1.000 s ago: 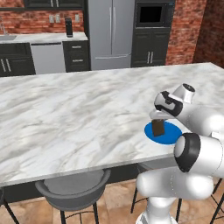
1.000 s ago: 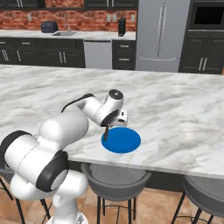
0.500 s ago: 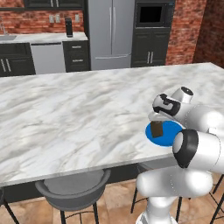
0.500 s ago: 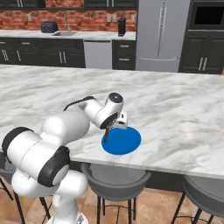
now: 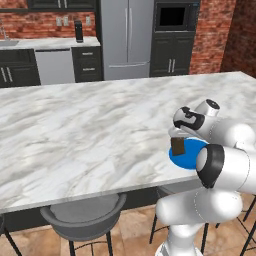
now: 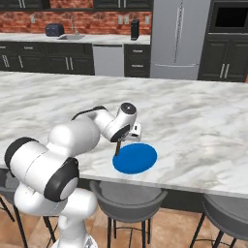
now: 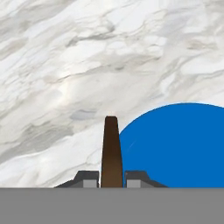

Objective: Start the toaster. Once the lever pops up, take the bread to the plate on the dining counter.

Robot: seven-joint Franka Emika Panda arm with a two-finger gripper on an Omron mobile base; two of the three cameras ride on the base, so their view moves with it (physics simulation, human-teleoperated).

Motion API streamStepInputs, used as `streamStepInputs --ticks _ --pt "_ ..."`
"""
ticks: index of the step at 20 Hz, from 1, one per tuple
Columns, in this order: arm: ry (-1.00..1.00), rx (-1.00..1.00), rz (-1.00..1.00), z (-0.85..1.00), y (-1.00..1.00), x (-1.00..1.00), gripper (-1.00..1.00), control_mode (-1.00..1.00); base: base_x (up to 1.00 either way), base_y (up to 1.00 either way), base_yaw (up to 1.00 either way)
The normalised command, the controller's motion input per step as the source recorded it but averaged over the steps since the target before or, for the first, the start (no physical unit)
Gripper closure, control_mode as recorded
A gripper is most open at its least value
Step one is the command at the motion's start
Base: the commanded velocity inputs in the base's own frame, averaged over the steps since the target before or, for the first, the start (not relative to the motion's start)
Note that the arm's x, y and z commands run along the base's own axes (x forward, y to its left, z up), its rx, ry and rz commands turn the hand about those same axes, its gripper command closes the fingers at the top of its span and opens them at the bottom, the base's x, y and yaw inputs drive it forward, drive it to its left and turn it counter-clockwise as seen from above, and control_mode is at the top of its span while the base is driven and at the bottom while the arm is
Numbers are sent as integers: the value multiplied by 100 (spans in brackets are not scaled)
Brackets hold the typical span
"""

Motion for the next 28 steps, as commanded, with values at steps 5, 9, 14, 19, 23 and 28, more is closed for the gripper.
streamStepInputs --ticks 5,9,14,19,23,28 --pt "-3 0 -3 -1 -2 -8 100 -100 0 0 0" --pt "-3 0 -9 0 0 -16 100 -100 0 0 0" --pt "0 0 -11 0 0 -10 100 -100 0 0 0" --pt "0 0 -9 0 0 0 100 -100 0 0 0" --pt "0 0 -5 0 0 0 100 -100 0 0 0" --pt "-1 0 -3 0 -2 0 100 -100 0 0 0"
